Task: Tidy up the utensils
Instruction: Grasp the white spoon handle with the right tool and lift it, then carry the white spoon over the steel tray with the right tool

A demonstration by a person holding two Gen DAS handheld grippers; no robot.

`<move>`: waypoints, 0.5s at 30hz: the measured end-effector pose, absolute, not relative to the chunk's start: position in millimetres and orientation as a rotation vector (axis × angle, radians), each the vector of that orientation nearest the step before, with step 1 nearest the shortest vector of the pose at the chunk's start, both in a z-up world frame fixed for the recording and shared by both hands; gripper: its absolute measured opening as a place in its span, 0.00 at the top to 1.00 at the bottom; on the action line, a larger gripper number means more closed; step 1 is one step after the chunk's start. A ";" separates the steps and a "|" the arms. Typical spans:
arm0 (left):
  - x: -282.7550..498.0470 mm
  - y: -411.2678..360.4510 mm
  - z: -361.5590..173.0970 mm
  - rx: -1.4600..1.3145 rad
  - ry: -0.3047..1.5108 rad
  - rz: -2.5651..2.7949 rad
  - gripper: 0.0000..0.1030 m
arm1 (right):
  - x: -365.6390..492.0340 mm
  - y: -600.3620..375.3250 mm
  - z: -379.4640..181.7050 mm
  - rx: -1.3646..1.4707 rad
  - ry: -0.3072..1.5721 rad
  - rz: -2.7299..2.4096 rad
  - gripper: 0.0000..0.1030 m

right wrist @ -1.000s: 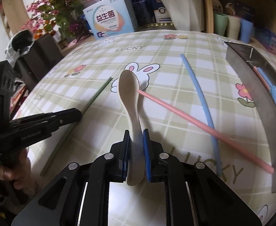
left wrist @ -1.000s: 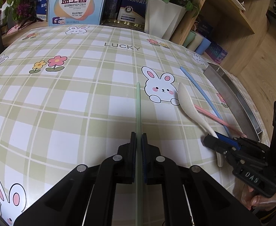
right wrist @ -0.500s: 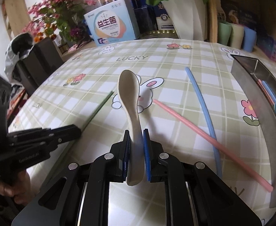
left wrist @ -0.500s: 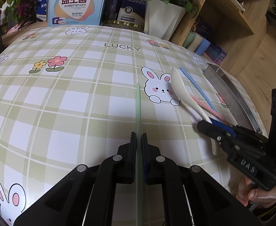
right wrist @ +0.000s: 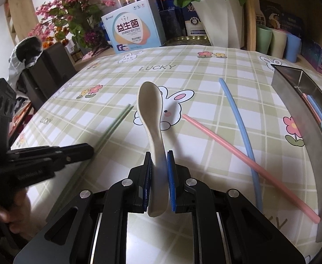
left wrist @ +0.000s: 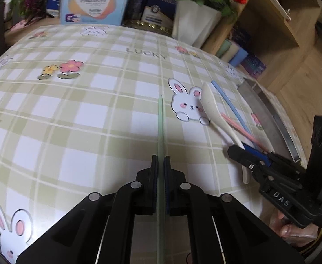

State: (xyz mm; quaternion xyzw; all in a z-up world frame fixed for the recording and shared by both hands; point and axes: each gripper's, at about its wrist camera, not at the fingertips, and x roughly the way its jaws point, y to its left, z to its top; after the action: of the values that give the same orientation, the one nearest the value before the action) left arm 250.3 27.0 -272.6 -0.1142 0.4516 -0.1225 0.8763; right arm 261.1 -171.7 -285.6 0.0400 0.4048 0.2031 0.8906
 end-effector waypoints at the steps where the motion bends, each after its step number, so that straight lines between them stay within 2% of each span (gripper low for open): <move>1: 249.3 29.0 -269.7 -0.249 0.937 -0.249 0.95 | 261.2 -171.8 -285.6 0.084 0.841 0.422 0.87; 15: 231.9 32.7 -228.2 -0.295 0.860 -0.208 0.95 | 243.6 -202.9 -268.9 0.164 0.745 0.343 0.87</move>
State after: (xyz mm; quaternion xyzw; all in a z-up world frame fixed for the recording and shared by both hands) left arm 231.9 32.7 -228.2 -0.1421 0.4145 -0.1002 0.8933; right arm 243.6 -202.9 -268.9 0.0798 0.3615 0.1667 0.9139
